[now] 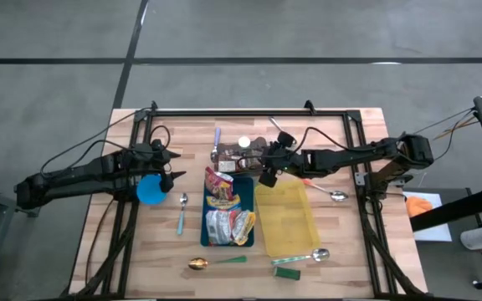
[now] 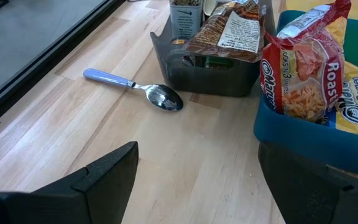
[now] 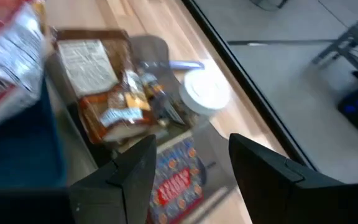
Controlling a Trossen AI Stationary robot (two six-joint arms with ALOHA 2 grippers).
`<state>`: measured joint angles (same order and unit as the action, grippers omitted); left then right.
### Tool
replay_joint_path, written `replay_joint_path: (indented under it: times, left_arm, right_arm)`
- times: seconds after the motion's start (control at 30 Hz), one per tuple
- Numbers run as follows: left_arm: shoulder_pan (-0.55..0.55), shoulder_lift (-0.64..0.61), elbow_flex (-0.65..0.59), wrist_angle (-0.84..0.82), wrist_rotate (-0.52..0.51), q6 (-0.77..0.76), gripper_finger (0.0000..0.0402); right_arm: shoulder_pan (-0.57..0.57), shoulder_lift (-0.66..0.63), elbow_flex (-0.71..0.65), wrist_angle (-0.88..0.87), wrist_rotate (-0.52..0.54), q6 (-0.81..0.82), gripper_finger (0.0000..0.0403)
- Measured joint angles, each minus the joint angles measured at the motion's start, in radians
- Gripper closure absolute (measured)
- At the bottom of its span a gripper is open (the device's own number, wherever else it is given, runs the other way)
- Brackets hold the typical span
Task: Pick & Place Food Item
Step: Put the black spice can into the black bin
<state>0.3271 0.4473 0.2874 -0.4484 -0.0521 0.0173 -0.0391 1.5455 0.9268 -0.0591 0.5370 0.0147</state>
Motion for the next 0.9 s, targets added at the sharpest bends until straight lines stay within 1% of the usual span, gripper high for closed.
replay_joint_path:
  times: [0.2, 0.4, 0.53, 0.77, 0.9]
  left_arm:
    - [0.000, 0.000, 0.000, 0.000, 0.000, 0.000, 0.0066]
    - [0.000, 0.000, 0.000, 0.000, 0.000, 0.000, 0.0066]
    - [0.000, 0.000, 0.000, 0.000, 0.000, 0.000, 0.0066]
    - [0.000, 0.000, 0.000, 0.000, 0.000, 0.000, 0.0066]
    - [0.000, 0.000, 0.000, 0.000, 0.000, 0.000, 0.0066]
  right_arm:
    - [-0.004, -0.014, -0.001, -0.094, 0.070, 0.003, 0.0202]
    - [-0.022, -0.034, -0.002, -0.199, 0.078, 0.067, 0.0202]
    - [-0.025, -0.036, -0.004, -0.216, 0.089, 0.109, 0.0202]
    - [-0.025, -0.035, -0.046, -0.222, 0.095, 0.172, 0.0202]
    - [-0.025, -0.055, -0.066, -0.222, 0.095, 0.205, 0.0202]
